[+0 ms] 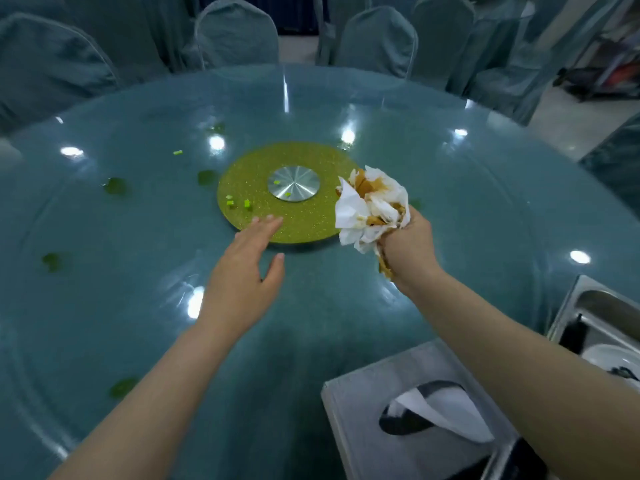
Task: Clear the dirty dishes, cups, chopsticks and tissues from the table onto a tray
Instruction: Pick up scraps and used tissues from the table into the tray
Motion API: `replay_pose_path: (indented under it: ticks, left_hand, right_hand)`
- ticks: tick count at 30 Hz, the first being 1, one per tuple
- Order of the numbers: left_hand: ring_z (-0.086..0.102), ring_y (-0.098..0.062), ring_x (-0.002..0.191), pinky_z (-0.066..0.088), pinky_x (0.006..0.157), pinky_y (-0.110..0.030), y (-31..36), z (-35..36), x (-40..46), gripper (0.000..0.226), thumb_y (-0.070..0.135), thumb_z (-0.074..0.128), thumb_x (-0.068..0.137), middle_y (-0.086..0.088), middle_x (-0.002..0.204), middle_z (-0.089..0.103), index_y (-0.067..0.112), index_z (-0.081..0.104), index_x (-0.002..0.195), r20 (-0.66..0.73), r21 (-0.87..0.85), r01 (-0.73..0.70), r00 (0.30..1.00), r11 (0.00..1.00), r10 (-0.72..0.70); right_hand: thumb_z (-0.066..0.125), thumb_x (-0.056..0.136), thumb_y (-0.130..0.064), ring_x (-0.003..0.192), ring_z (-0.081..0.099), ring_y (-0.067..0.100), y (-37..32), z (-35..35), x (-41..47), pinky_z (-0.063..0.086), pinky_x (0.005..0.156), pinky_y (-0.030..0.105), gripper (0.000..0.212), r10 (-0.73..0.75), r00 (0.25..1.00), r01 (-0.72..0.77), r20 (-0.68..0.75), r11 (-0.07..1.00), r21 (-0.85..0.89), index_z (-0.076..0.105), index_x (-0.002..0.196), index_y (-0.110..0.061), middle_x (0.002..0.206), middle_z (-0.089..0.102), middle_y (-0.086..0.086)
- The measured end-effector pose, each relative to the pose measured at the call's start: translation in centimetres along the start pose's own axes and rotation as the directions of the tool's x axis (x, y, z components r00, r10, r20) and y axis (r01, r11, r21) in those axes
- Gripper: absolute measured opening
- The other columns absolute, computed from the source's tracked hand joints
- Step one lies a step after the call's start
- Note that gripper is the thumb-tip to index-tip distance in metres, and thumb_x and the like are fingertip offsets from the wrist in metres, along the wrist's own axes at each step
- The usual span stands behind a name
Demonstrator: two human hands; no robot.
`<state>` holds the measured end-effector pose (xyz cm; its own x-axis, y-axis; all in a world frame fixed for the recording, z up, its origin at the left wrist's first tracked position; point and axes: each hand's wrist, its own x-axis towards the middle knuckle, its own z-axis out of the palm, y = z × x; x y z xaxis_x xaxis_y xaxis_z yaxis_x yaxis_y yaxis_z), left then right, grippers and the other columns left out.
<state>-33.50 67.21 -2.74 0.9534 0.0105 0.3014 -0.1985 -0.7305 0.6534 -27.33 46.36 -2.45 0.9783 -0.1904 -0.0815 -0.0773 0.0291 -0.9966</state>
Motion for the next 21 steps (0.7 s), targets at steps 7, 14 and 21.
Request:
replay_pose_path:
  ticks: [7, 14, 21]
  left_hand:
    - [0.042, -0.01, 0.13, 0.026, 0.099, -0.009, 7.8, -1.8, -5.2, 0.05, 0.008, 0.058, 0.089, 0.016, 0.133, 0.044, 0.02, 0.048, 0.137, -0.003, -0.015, -0.112, 0.994, 0.994, 0.112]
    - [0.041, -0.013, 0.133, 0.02, 0.098, -0.007, 14.7, 1.6, -7.6, 0.049, 0.012, 0.057, 0.09, 0.003, 0.14, 0.05, 0.024, 0.048, 0.137, 0.13, -0.03, -0.169, 0.977, 0.985, 0.171]
    - [0.046, -0.006, 0.128, 0.024, 0.094, -0.005, 20.2, 6.0, -9.4, 0.044, 0.022, 0.054, 0.092, 0.013, 0.135, 0.054, 0.03, 0.05, 0.135, 0.227, -0.085, -0.261, 0.934, 0.962, 0.274]
  right_hand:
    - [0.066, 0.083, 0.0, 0.058, 0.056, 0.006, -2.5, -10.8, -9.2, 0.047, 0.053, 0.022, 0.019, -0.063, 0.996, 0.058, -0.062, 0.995, -0.08, 0.068, 0.085, -0.019, 0.066, 0.066, -0.008]
    - [0.071, 0.084, -0.018, 0.056, 0.058, -0.007, -2.8, -24.2, -16.5, 0.046, 0.042, 0.019, 0.012, -0.052, 0.913, 0.01, -0.404, 0.994, -0.106, 0.067, 0.08, -0.028, 0.069, 0.068, -0.017]
    - [0.063, 0.088, -0.021, 0.087, 0.061, 0.012, 0.3, -33.8, -21.4, 0.044, 0.073, 0.022, 0.022, -0.002, 0.779, -0.158, -0.627, 0.967, -0.199, 0.066, 0.11, -0.021, 0.098, 0.068, -0.007]
